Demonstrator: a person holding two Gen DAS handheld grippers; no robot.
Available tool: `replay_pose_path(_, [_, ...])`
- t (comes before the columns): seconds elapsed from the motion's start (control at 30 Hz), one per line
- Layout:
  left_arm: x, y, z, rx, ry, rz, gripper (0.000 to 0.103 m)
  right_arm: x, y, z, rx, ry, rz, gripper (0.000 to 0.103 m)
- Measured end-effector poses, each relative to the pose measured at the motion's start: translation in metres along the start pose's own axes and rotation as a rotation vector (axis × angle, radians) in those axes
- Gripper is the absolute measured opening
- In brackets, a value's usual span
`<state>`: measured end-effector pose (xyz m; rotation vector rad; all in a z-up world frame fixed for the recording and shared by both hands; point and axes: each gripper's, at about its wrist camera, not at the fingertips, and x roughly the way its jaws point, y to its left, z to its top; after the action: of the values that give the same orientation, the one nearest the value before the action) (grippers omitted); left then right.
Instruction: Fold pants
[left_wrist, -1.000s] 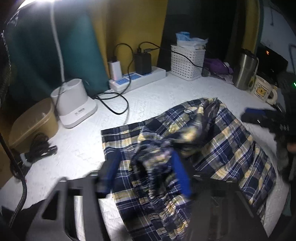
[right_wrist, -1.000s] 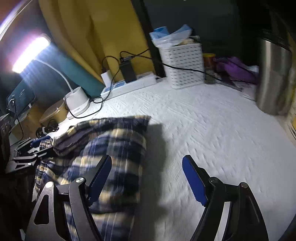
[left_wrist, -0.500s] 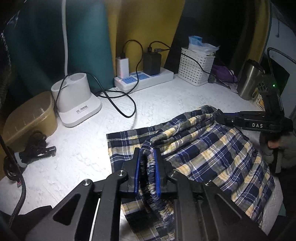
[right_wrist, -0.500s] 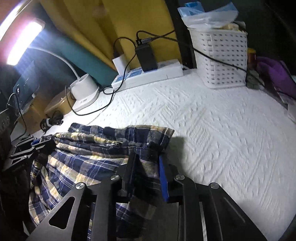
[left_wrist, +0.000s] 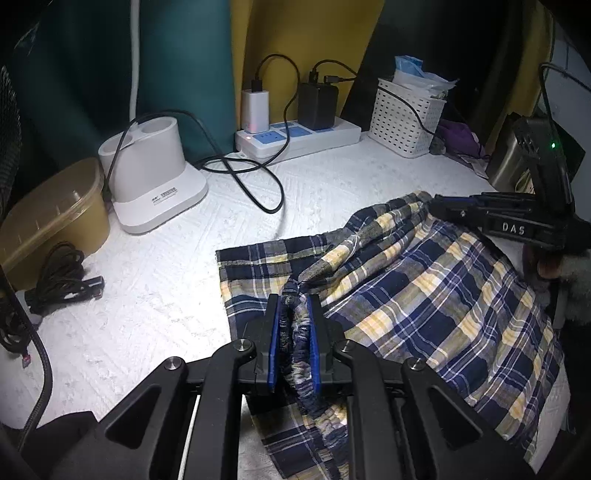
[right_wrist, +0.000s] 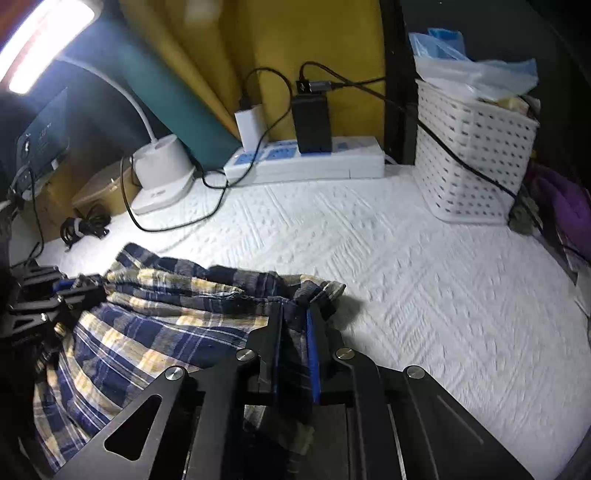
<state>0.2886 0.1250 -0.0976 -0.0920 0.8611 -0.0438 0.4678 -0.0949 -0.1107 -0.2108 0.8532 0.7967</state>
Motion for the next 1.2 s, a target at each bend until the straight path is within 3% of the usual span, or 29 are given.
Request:
replay_pose_path(0.13, [-0.006,0.004,0.002,-0.022,-0.027,0.006,0.013,0.006,0.002,0.005,-0.016,-0.004,-0.003,0.012])
replay_pose_path(0.27, [0.01,0.006,-0.003,-0.023,0.001,0.029,0.014,0.017,0.005,0.001,-0.044,-0.011,-0.036,0.013])
replay_pose_path(0.3, [0.011,0.008,-0.003,-0.036,-0.002,0.03,0.015,0.016,0.005,0.0,-0.049,-0.01,-0.041,0.019])
replay_pose_path(0.4, [0.004,0.011,-0.001,-0.068,-0.007,0.022,0.018,0.009,0.0,0.001,-0.028,0.003,-0.122,0.057])
replay_pose_path(0.43, [0.0,0.014,0.0,-0.089,-0.014,0.009,0.019,0.004,-0.002,0.001,-0.016,-0.004,-0.135,0.061])
replay_pose_path(0.47, [-0.003,0.017,0.002,-0.103,-0.015,0.003,0.021,-0.004,-0.006,-0.001,0.002,-0.014,-0.134,0.061])
replay_pose_path(0.53, [-0.012,0.02,0.003,-0.121,-0.033,0.027,0.042,-0.019,-0.009,-0.006,0.021,-0.023,-0.147,0.061])
replay_pose_path(0.83, [-0.068,0.003,-0.005,-0.114,-0.135,0.006,0.051,-0.066,0.016,-0.055,0.032,-0.006,-0.135,0.061])
replay_pose_path(0.9, [-0.064,-0.007,-0.01,-0.086,-0.112,-0.008,0.051,-0.066,0.026,-0.067,0.02,0.013,-0.131,0.061])
replay_pose_path(1.1, [-0.023,-0.008,-0.031,-0.106,0.037,0.061,0.051,-0.062,0.039,-0.098,-0.002,0.049,-0.193,0.061])
replay_pose_path(1.2, [-0.018,-0.004,-0.036,-0.118,0.038,0.064,0.054,-0.066,0.042,-0.11,-0.029,0.051,-0.23,0.061])
